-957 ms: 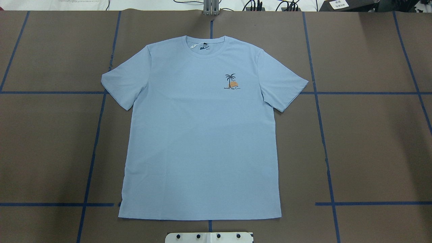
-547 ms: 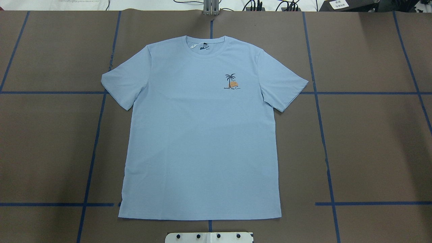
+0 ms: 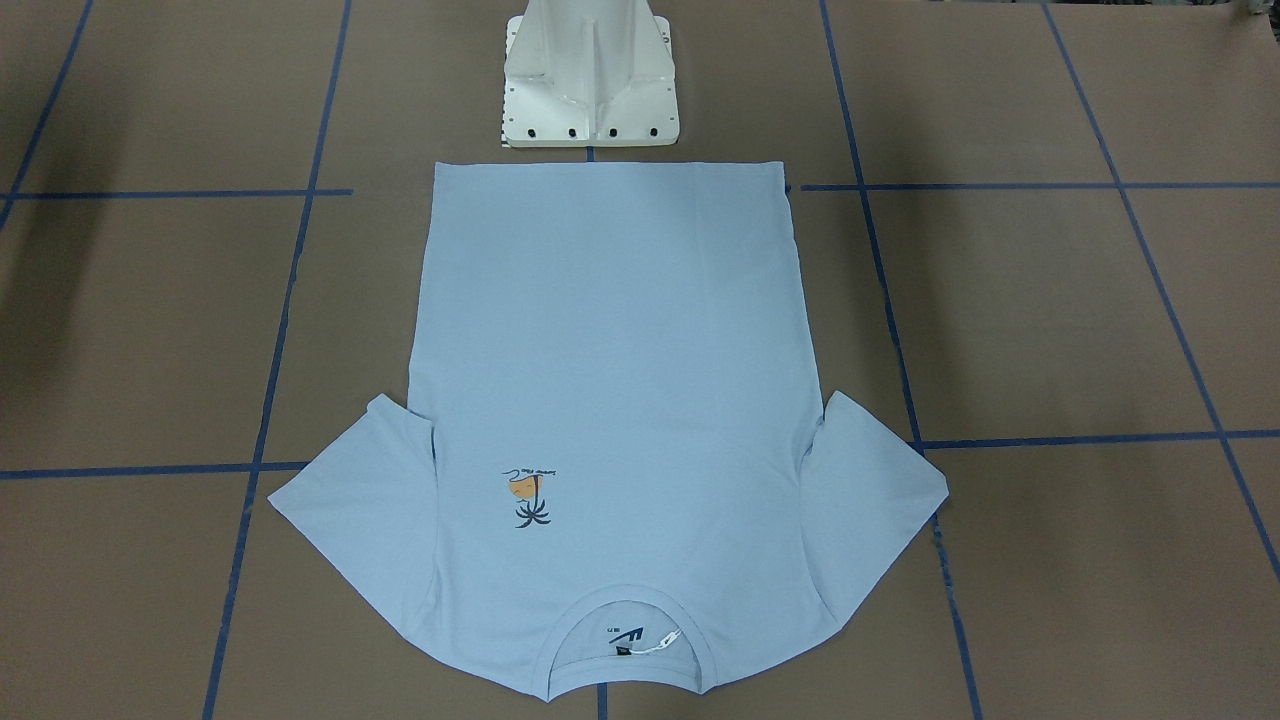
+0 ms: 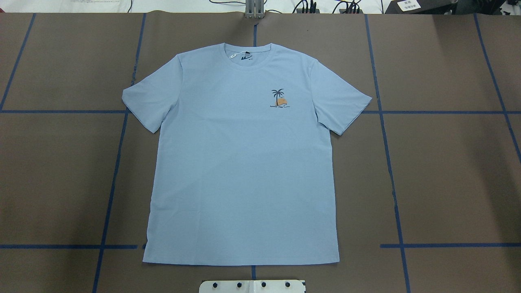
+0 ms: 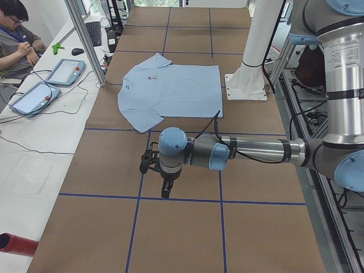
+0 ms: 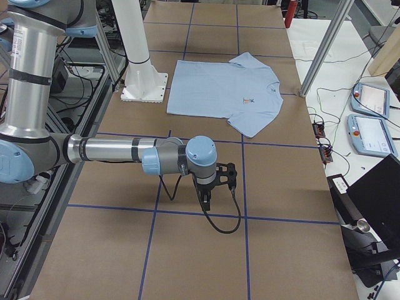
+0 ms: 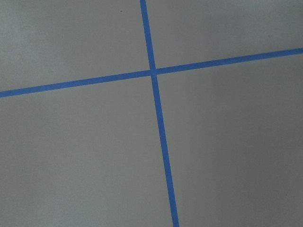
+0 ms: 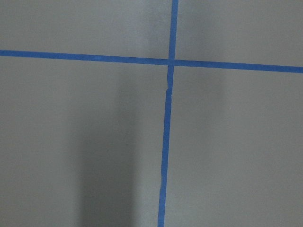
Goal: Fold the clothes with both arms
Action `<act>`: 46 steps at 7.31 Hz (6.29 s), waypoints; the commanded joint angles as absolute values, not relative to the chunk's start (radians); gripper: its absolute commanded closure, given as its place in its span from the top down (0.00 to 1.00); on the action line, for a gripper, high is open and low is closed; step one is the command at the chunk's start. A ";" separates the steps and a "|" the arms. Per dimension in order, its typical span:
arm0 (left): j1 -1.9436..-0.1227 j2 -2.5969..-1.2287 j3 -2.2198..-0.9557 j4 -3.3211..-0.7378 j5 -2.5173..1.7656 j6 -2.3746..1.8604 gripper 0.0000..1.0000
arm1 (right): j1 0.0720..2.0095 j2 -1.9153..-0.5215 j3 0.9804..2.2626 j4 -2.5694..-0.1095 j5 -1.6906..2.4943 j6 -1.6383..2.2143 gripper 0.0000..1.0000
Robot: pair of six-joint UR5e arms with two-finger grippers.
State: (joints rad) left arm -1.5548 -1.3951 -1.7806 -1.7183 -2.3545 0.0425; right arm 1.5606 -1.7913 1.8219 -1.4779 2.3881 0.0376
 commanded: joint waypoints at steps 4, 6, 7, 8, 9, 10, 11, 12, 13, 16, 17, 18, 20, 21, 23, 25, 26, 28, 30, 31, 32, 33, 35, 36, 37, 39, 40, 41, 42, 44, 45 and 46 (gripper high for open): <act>-1.557 -1.344 -1.712 -1.936 -2.319 0.055 1.00 | 1.555 -1.772 1.825 -1.476 2.439 0.051 1.00; -1.557 -1.423 -1.701 -2.113 -2.312 0.052 1.00 | 1.557 -1.688 1.818 -1.425 2.436 0.073 1.00; -1.557 -1.458 -1.701 -2.214 -2.312 0.055 1.00 | 1.559 -1.640 1.815 -1.421 2.437 0.115 1.00; -1.555 -1.468 -1.700 -2.318 -2.316 0.057 1.00 | 1.559 -1.590 1.822 -1.416 2.434 0.179 1.00; -1.555 -1.468 -1.680 -2.350 -2.318 0.055 1.00 | 1.557 -1.547 1.825 -1.384 2.428 0.186 1.00; -1.555 -1.470 -1.678 -2.350 -2.318 0.055 1.00 | 1.555 -1.531 1.816 -1.350 2.428 0.190 1.00; -1.557 -1.468 -1.681 -2.353 -2.318 0.055 1.00 | 1.548 -1.516 1.804 -1.348 2.430 0.192 1.00; -1.557 -1.468 -1.681 -2.358 -2.318 0.055 1.00 | 1.545 -1.511 1.799 -1.326 2.430 0.190 1.00; -1.557 -1.467 -1.678 -2.358 -2.318 0.054 1.00 | 1.539 -1.508 1.766 -1.283 2.437 0.196 1.00; -1.557 -1.460 -1.683 -2.359 -2.318 0.054 1.00 | 1.390 -1.441 1.767 -1.197 2.392 0.430 1.00; -1.557 -1.459 -1.683 -2.359 -2.318 0.055 1.00 | 1.323 -1.405 1.764 -1.181 2.335 0.513 1.00; -1.557 -1.459 -1.684 -2.361 -2.318 0.054 1.00 | 1.252 -1.394 1.734 -1.101 2.257 0.622 1.00; -1.559 -1.457 -1.681 -2.372 -2.318 0.055 1.00 | 1.085 -1.329 1.590 -0.858 2.095 0.873 1.00; -1.557 -1.456 -1.683 -2.372 -2.319 0.055 1.00 | 0.977 -1.274 1.530 -0.820 1.945 0.926 0.98; -1.557 -1.457 -1.683 -2.372 -2.318 0.055 1.00 | 0.872 -1.209 1.419 -0.784 1.814 0.974 0.80; -1.557 -1.457 -1.681 -2.372 -2.319 0.055 1.00 | 0.844 -1.195 1.352 -0.730 1.799 0.974 0.72; -1.557 -1.457 -1.681 -2.372 -2.318 0.055 1.00 | 0.835 -1.184 1.329 -0.730 1.787 0.974 0.70; -1.557 -1.459 -1.681 -2.372 -2.319 0.055 1.00 | 0.821 -1.172 1.304 -0.730 1.766 0.974 0.64; -1.557 -1.462 -1.678 -2.372 -2.318 0.054 1.00 | 0.808 -1.173 1.302 -0.730 1.766 0.974 0.58; -1.557 -1.462 -1.678 -2.372 -2.319 0.055 1.00 | 0.807 -1.177 1.304 -0.729 1.767 0.976 0.57; -1.557 -1.462 -1.678 -2.372 -2.318 0.055 1.00 | 0.807 -1.178 1.305 -0.729 1.767 0.977 0.54; -1.557 -1.462 -1.678 -2.372 -2.318 0.055 1.00 | 0.807 -1.180 1.305 -0.726 1.767 0.979 0.48; -1.557 -1.462 -1.678 -2.372 -2.319 0.055 1.00 | 0.807 -1.180 1.313 -0.724 1.767 0.977 0.03; -1.557 -1.462 -1.678 -2.372 -2.319 0.055 1.00 | 0.807 -1.180 1.318 -0.723 1.767 0.977 0.00; -1.557 -1.462 -1.678 -2.372 -2.318 0.055 1.00 | 0.807 -1.174 1.318 -0.726 1.767 0.977 0.00; -1.557 -1.462 -1.680 -2.372 -2.318 0.055 1.00 | 0.805 -1.137 1.347 -0.788 1.767 0.997 0.00; -1.557 -1.462 -1.681 -2.372 -2.318 0.054 1.00 | 0.804 -1.085 1.394 -0.919 1.757 1.037 0.00; -1.557 -1.462 -1.683 -2.372 -2.318 0.054 1.00 | 0.789 -1.050 1.466 -1.060 1.715 1.070 0.00; -1.557 -1.462 -1.678 -2.372 -2.318 0.054 1.00 | 0.767 -0.999 1.514 -1.191 1.682 1.107 0.00; -1.557 -1.462 -1.680 -2.372 -2.318 0.052 1.00 | 0.686 -0.848 1.493 -1.342 1.558 1.236 0.00; -1.557 -1.462 -1.680 -2.372 -2.319 0.052 1.00 | 0.654 -0.826 1.482 -1.351 1.522 1.273 0.00; -1.557 -1.462 -1.680 -2.372 -2.318 0.052 1.00 | 0.620 -0.786 1.424 -1.345 1.467 1.281 0.00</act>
State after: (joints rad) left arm -1.5570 -1.4619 -1.6797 -2.3715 -2.3187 0.0524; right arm 0.6635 -0.8370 1.4733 -1.3323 1.5319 1.2518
